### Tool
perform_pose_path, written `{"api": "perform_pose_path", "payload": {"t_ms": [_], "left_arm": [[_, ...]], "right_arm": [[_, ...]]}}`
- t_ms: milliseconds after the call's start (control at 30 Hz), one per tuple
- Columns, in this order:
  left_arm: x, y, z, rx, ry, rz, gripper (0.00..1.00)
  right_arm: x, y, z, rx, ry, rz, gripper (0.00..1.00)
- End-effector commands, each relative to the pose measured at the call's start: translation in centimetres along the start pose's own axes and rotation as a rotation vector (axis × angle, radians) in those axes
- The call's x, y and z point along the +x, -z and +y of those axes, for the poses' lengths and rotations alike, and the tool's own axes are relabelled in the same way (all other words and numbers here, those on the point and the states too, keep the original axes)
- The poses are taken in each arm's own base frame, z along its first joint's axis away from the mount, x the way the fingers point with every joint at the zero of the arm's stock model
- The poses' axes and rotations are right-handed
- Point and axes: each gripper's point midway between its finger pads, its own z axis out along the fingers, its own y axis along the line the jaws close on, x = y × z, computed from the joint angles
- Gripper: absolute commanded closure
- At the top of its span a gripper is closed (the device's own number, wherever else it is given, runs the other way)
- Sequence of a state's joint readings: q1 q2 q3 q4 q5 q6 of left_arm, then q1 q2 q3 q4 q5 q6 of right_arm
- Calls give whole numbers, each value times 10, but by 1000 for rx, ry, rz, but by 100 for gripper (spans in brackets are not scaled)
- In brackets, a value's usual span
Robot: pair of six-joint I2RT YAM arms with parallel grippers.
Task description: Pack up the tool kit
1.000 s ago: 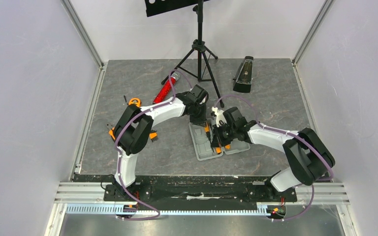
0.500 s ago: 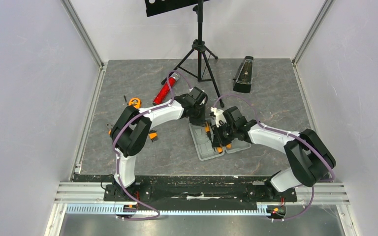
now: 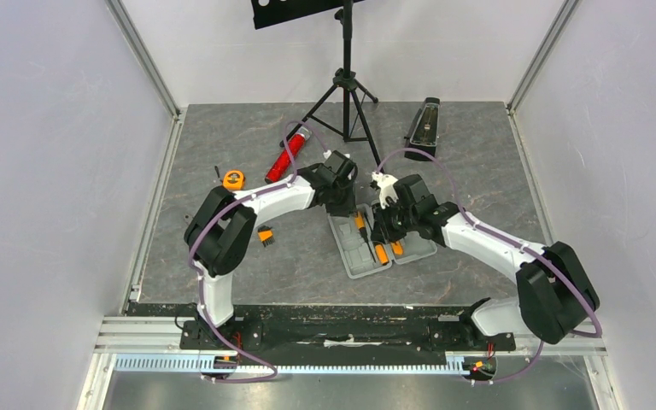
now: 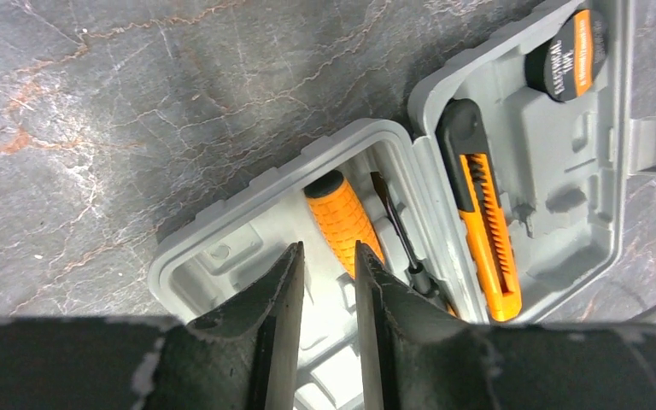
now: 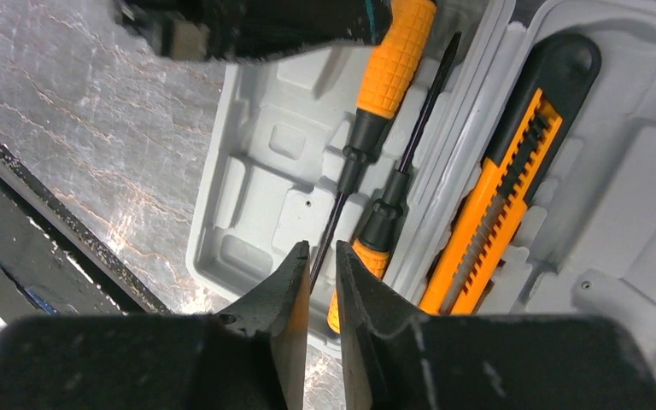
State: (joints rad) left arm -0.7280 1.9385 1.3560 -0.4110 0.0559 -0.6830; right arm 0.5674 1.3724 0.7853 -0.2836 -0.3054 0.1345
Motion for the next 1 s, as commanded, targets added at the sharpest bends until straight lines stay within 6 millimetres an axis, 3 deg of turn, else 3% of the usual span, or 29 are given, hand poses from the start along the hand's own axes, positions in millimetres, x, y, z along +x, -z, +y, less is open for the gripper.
{"api": "perform_pose_path", "payload": {"t_ms": [0,100,267,600,967], "left_arm": [[-30,30,-24,76,31,-118,65],[-35,33,-29,94,30,-130,66],[-30,27,-34,106,23,-109,76],[-16,6,-29,86,11,-53,85],[-2,-9,-18,50,12,-4,89]], "right_arm": [[17,1,0,13,-30,26,81],[30,-2,2,12,-41,56,82],[43,-8,1,25,-56,82,85],[43,-15,9,15,-52,92,88],[65,-20,3,45,-68,180,97]]}}
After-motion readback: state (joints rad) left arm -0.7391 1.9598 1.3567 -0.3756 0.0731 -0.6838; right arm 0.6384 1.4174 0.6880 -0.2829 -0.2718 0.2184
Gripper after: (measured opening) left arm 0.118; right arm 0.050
